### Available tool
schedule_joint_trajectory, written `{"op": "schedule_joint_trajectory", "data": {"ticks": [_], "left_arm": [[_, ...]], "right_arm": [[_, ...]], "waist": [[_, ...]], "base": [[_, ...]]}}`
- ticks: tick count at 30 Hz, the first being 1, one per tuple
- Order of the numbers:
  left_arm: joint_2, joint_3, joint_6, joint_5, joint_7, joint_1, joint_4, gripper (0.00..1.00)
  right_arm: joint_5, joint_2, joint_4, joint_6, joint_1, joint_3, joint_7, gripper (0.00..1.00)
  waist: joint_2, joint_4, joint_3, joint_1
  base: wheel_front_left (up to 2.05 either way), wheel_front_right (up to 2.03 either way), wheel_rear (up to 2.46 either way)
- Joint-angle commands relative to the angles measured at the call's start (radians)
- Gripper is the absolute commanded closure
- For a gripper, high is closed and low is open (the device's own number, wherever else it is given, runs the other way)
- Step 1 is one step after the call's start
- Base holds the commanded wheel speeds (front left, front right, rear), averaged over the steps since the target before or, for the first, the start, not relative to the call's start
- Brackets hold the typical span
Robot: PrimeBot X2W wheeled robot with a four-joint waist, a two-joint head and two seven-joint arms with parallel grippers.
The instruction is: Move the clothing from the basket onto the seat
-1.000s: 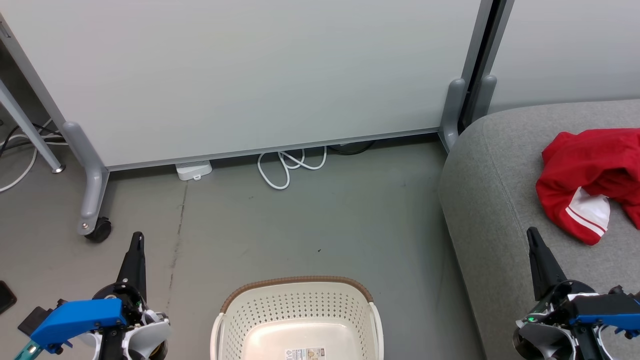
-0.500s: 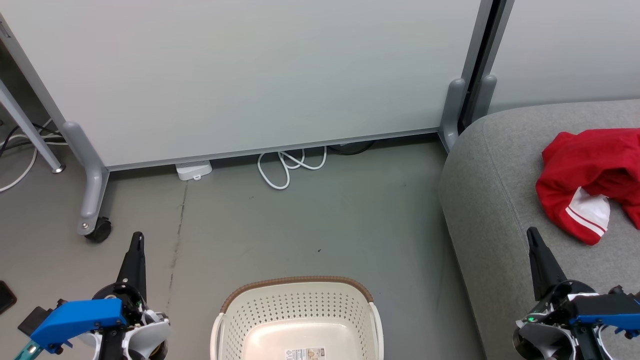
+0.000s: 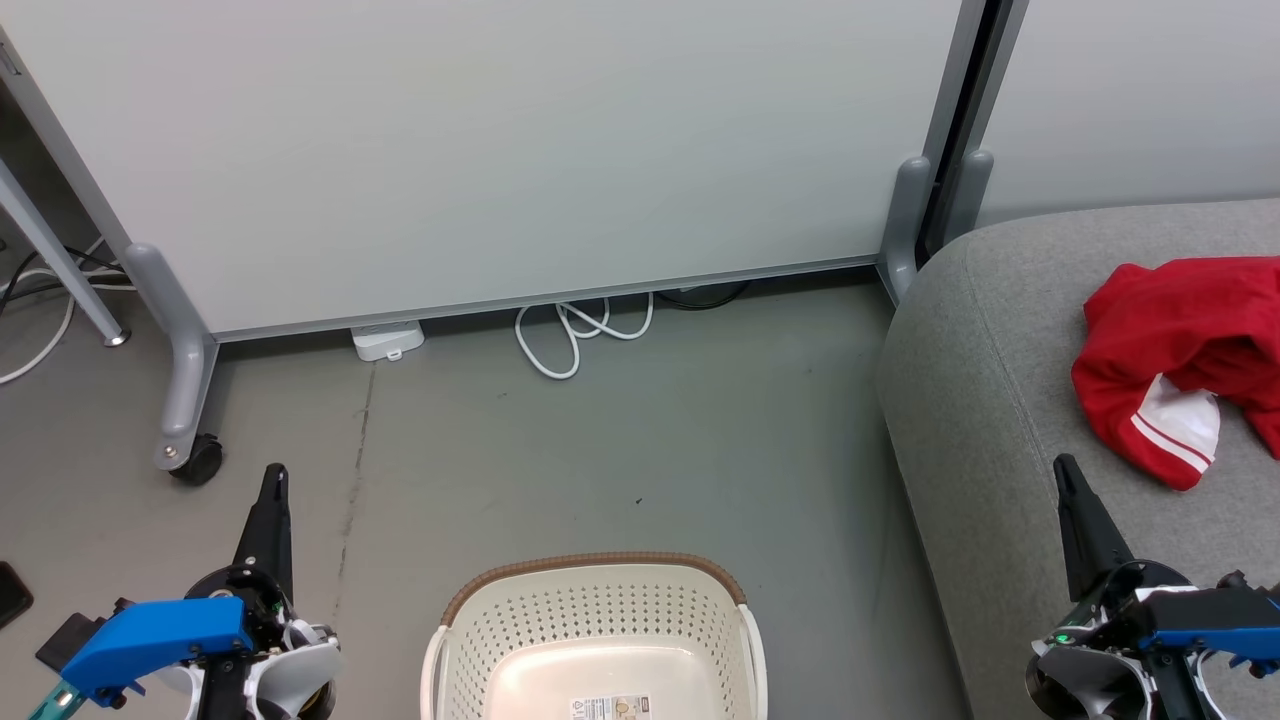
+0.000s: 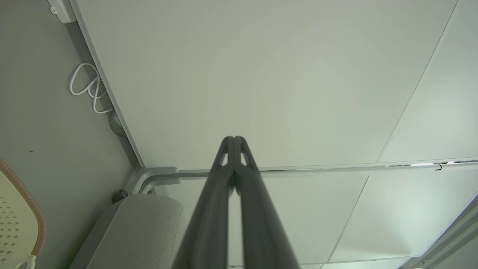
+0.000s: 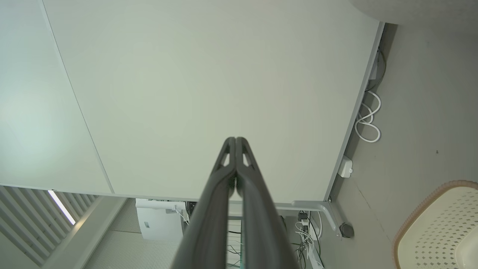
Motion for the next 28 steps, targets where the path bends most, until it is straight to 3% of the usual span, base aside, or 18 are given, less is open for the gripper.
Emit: {"op": "schedule_joint_trajectory", "data": {"ticks": [1,28], "left_arm": [[-0.001,0.002,-0.009,-0.002,0.003,-0.009,-0.004,1.00],[-0.001,0.002,-0.009,-0.002,0.003,-0.009,-0.004,1.00]], "right_arm": [[0.003,-0.004,-0.003,0.001,-0.010,-0.002,0.003,1.00],[0.003,-0.004,-0.003,0.001,-0.010,-0.001,0.003,1.00]], "waist": [[0.0000,0.000,0.000,0.0000],[0.0000,0.000,0.000,0.0000]], "base": [[0.00,0.00,0.00],[0.00,0.00,0.00]]}}
